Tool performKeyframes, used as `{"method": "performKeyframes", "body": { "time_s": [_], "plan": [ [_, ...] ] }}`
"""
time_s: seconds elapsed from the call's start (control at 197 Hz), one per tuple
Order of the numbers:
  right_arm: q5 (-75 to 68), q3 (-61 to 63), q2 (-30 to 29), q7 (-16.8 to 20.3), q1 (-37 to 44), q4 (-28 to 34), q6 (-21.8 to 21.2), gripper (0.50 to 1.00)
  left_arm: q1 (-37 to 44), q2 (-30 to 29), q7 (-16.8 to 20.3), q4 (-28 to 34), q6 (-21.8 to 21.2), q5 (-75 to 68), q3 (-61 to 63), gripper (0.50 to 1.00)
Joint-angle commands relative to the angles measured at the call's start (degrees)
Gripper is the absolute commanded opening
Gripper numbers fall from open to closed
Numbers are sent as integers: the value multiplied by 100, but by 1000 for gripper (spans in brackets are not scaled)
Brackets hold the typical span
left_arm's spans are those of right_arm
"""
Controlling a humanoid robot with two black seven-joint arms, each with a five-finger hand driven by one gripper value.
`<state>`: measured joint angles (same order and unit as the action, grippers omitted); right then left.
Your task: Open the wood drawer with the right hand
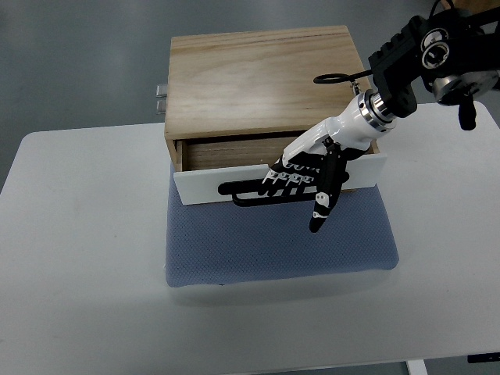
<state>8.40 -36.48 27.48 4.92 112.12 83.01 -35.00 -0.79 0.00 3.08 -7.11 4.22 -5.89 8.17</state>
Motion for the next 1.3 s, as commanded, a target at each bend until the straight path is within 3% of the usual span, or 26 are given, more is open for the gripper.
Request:
{"method": "performKeyframes", "body": {
  "time_s": [0.0,0.988,1.296],
  "plan": [
    [12,1,21,0,82,31,0,946,0,0,0,-1,0,0,0,1000],
    [91,9,417,-9,258,330,0,946,0,0,0,-1,0,0,0,1000],
    [-120,387,856,-70,495,286,0,944,0,0,0,-1,0,0,0,1000]
  ]
}}
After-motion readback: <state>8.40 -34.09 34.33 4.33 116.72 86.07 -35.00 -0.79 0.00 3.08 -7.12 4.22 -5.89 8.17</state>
